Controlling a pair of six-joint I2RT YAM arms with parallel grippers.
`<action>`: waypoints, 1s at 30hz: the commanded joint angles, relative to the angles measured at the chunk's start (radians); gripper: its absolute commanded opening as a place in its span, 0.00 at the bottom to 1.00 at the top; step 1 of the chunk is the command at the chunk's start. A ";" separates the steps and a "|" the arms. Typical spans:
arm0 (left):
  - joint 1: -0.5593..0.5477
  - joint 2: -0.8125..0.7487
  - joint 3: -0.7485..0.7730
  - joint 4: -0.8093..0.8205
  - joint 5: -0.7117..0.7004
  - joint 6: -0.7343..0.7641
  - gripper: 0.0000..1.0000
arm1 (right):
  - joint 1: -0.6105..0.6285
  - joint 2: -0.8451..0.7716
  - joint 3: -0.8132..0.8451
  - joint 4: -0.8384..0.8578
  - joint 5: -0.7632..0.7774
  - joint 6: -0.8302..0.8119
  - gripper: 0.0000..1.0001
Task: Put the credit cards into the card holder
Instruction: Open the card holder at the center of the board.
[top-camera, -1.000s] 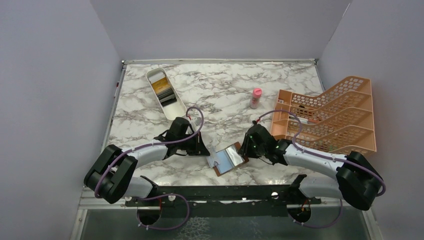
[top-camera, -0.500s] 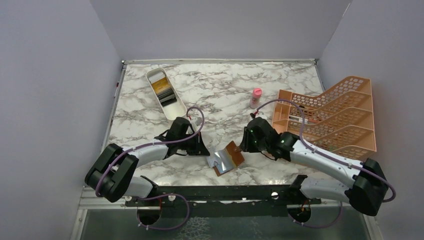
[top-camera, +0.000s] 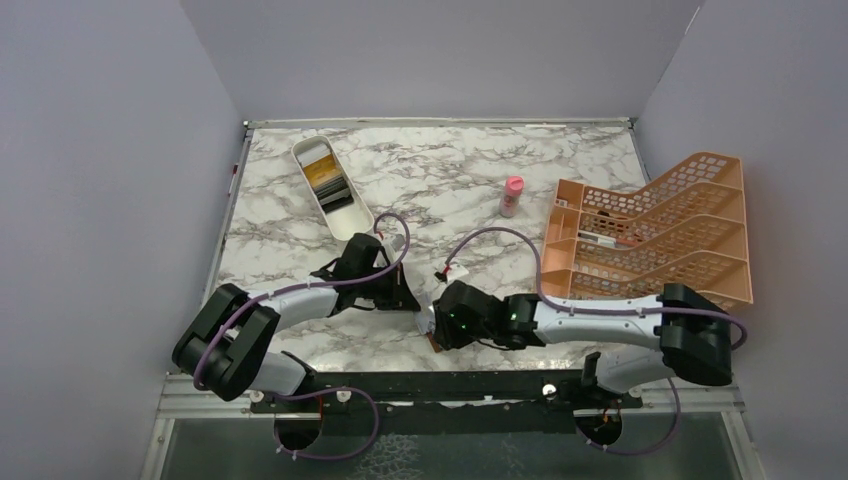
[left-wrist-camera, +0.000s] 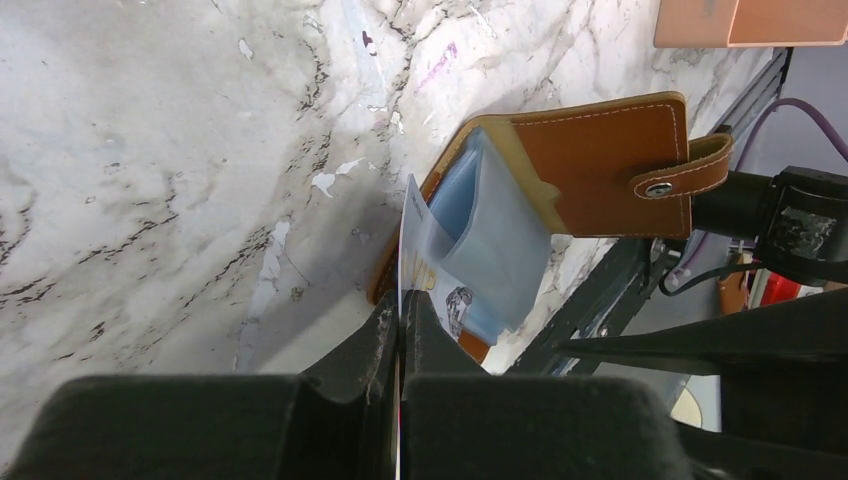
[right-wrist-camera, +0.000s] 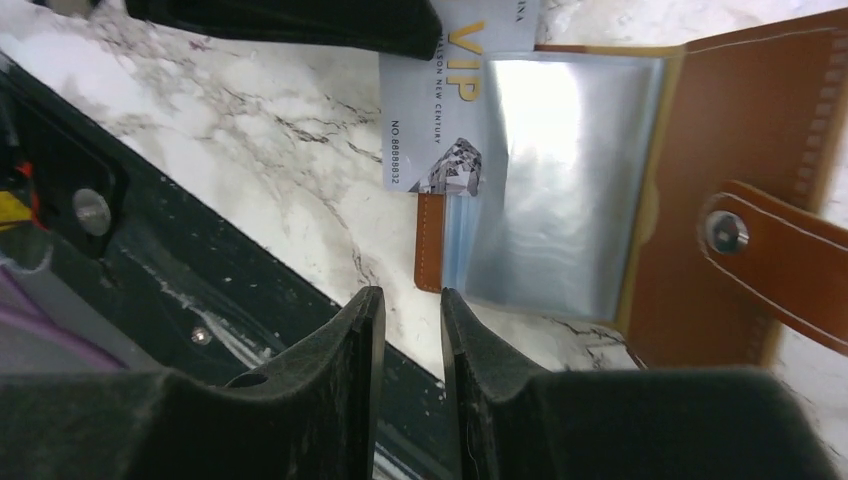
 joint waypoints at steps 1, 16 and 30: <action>-0.006 0.017 0.008 -0.019 -0.061 0.036 0.00 | 0.039 0.100 0.045 0.097 0.077 0.007 0.31; -0.006 -0.015 0.028 -0.099 -0.108 0.069 0.00 | 0.050 0.257 0.072 0.006 0.290 -0.007 0.40; -0.006 -0.040 0.056 -0.175 -0.162 0.102 0.00 | 0.049 0.219 0.022 -0.014 0.318 0.003 0.33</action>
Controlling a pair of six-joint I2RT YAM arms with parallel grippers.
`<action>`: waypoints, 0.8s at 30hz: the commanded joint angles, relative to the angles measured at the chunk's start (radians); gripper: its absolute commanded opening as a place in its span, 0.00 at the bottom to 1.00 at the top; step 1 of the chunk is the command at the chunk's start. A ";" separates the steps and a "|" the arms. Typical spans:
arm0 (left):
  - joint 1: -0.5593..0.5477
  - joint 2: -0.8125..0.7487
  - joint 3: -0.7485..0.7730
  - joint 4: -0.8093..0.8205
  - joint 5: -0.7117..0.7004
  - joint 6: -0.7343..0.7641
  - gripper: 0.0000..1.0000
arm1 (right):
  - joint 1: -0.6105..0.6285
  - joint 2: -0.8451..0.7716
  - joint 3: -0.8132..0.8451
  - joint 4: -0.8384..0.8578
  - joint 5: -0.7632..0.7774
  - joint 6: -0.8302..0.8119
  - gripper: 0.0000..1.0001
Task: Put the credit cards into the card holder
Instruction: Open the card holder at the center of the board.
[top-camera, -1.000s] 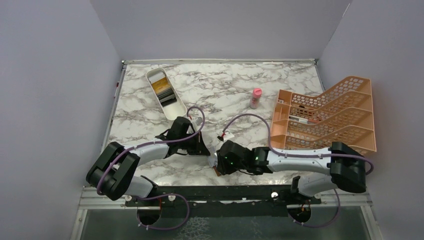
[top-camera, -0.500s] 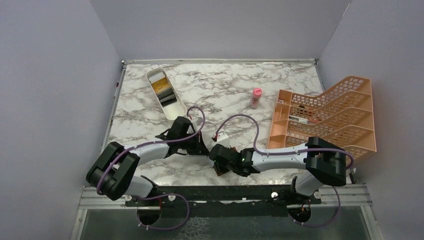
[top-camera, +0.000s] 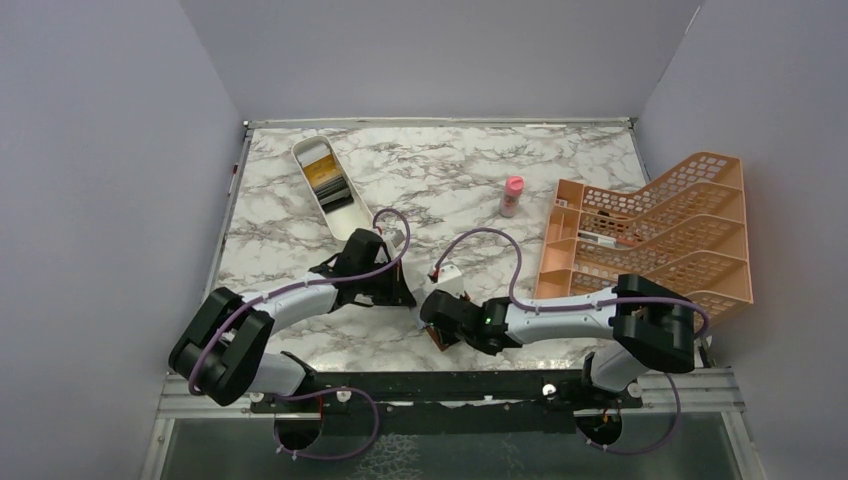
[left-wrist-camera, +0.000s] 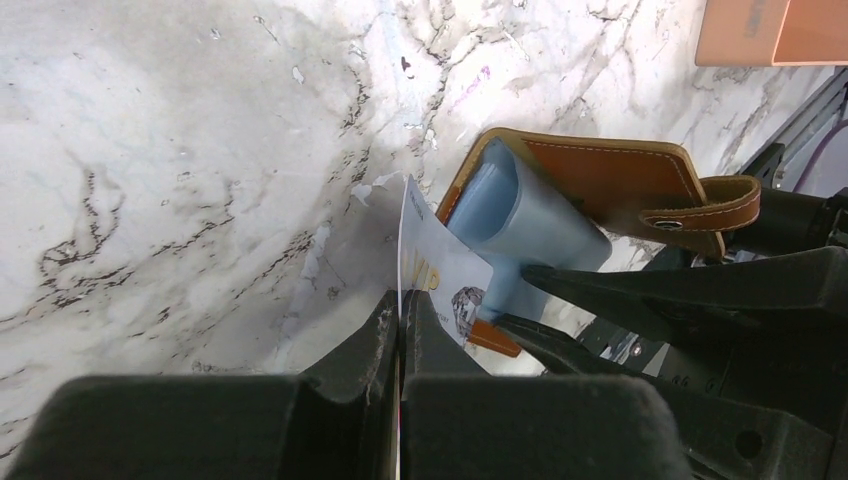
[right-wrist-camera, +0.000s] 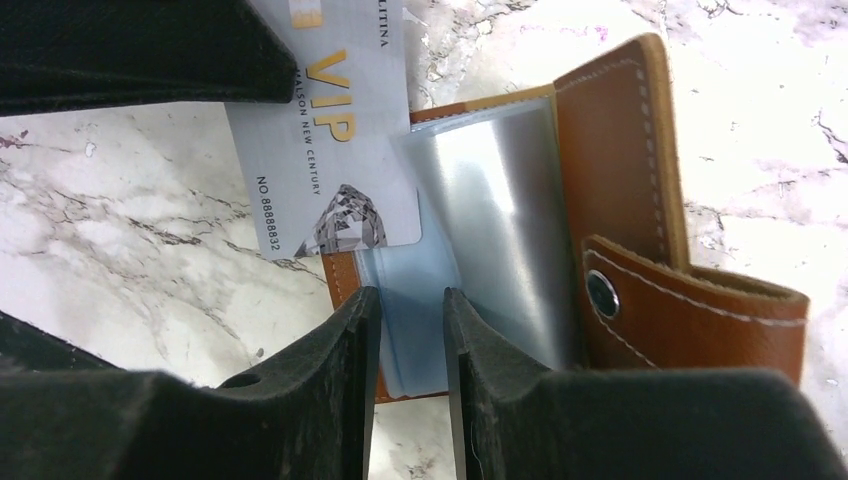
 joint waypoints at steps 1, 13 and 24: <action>-0.001 -0.020 0.006 -0.067 -0.080 0.045 0.00 | 0.003 -0.024 -0.032 -0.050 0.045 0.004 0.33; -0.001 0.011 0.021 -0.087 -0.106 0.077 0.00 | -0.001 -0.075 -0.048 -0.020 0.027 -0.019 0.34; 0.000 0.018 0.016 -0.085 -0.109 0.079 0.00 | -0.057 -0.081 -0.021 -0.003 0.069 -0.122 0.37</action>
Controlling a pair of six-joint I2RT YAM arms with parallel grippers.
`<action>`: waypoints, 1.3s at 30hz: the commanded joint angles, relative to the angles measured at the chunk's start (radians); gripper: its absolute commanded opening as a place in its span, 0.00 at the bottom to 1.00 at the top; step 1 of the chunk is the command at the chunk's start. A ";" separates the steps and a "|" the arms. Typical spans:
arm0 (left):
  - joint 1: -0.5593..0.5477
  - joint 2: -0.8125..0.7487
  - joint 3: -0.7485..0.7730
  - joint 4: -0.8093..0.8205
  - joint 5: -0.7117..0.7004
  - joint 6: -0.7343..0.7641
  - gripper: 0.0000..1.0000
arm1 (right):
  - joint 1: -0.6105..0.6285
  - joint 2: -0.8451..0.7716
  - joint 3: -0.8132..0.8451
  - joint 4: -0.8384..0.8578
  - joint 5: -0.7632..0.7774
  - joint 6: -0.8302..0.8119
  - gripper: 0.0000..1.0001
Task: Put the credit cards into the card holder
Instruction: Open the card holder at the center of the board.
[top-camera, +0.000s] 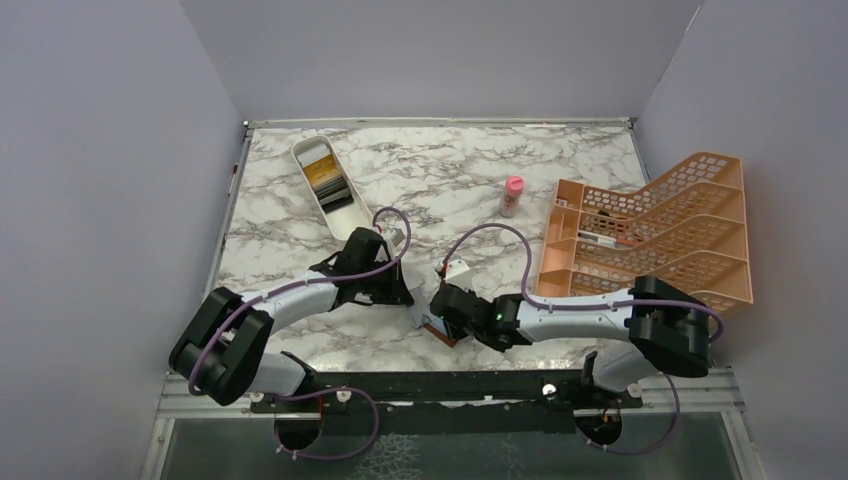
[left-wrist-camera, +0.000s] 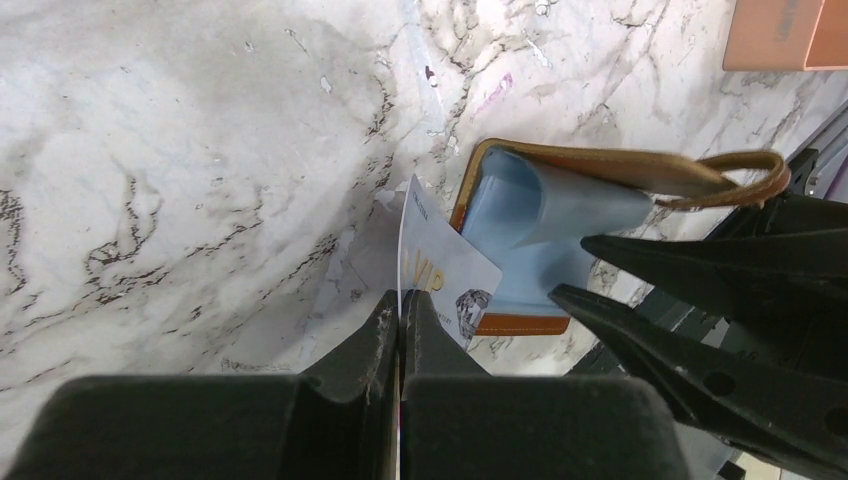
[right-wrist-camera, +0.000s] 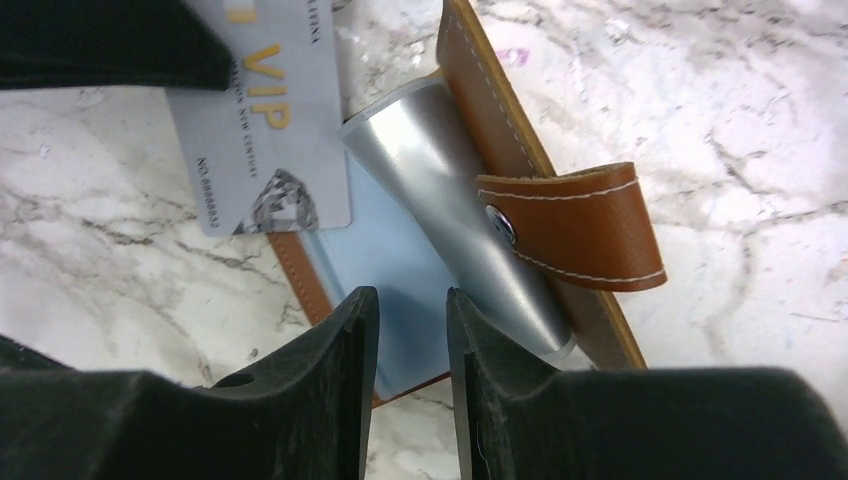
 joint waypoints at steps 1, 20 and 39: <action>-0.001 0.022 0.000 -0.046 -0.069 0.042 0.00 | -0.038 -0.006 0.022 0.010 0.054 -0.067 0.37; -0.001 0.012 0.002 -0.046 -0.072 0.036 0.00 | -0.095 0.041 0.003 0.158 -0.239 -0.360 0.41; 0.000 0.006 0.031 -0.070 -0.090 0.026 0.00 | -0.096 0.061 -0.001 0.113 -0.251 -0.363 0.47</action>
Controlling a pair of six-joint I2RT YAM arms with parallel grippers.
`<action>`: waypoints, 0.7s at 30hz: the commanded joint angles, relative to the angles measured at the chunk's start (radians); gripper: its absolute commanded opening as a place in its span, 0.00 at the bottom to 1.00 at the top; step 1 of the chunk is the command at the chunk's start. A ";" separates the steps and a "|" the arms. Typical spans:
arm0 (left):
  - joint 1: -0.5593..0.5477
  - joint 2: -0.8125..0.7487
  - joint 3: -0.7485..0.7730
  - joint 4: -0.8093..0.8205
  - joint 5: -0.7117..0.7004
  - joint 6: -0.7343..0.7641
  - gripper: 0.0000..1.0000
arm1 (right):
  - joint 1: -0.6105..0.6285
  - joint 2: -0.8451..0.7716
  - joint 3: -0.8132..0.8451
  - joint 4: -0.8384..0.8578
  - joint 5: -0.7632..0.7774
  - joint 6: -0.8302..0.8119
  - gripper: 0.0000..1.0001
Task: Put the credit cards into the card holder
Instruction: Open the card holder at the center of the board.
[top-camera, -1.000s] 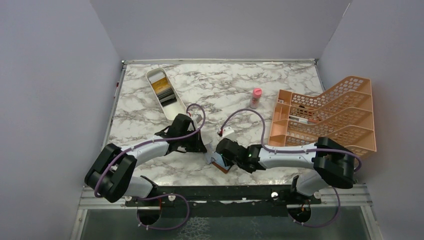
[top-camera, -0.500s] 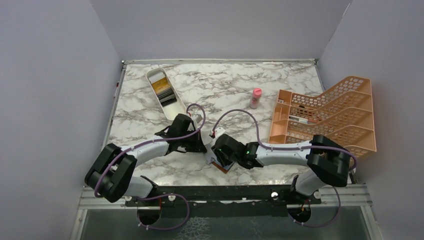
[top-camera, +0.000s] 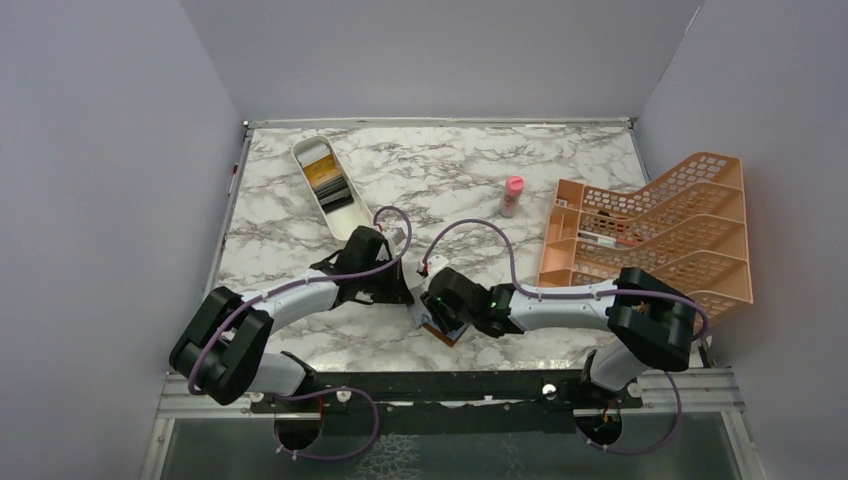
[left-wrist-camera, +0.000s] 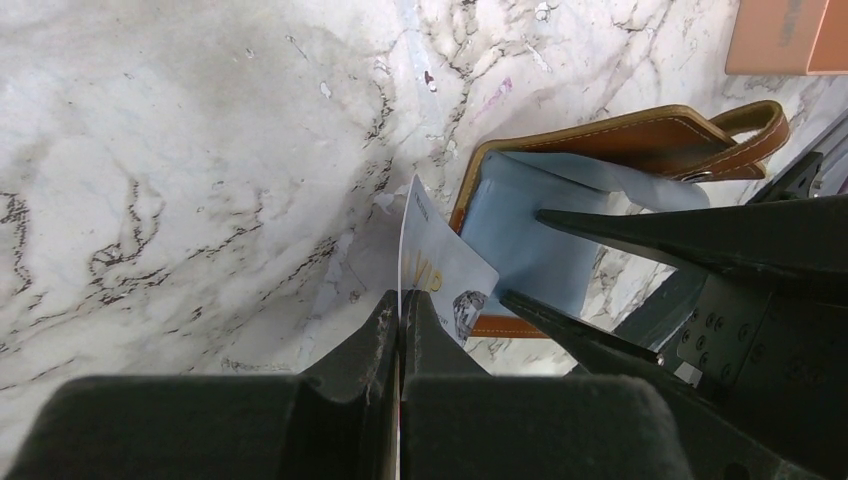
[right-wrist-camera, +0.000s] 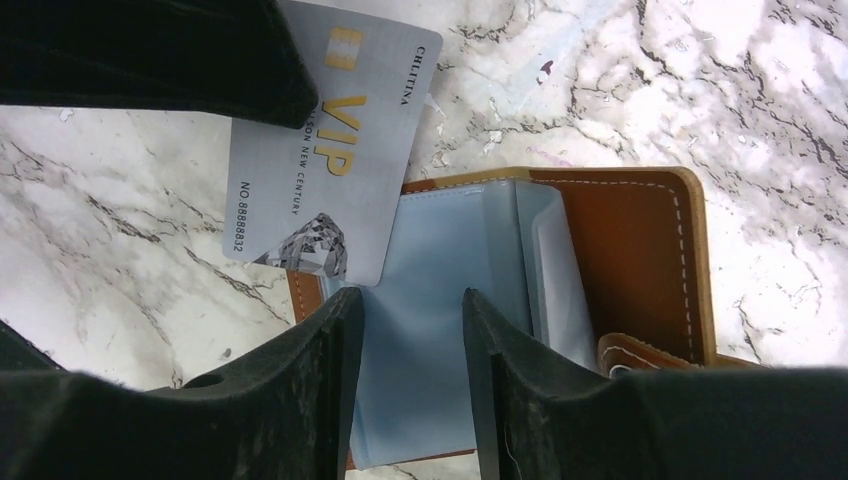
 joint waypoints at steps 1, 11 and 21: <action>-0.001 0.001 0.021 -0.056 -0.079 0.026 0.00 | -0.002 -0.028 -0.021 -0.040 -0.062 -0.014 0.48; 0.000 0.012 0.036 -0.064 -0.074 0.033 0.00 | -0.002 0.000 -0.004 -0.107 -0.032 0.004 0.47; 0.000 -0.004 0.050 -0.080 -0.075 0.033 0.00 | -0.002 0.031 0.005 -0.118 -0.018 0.010 0.43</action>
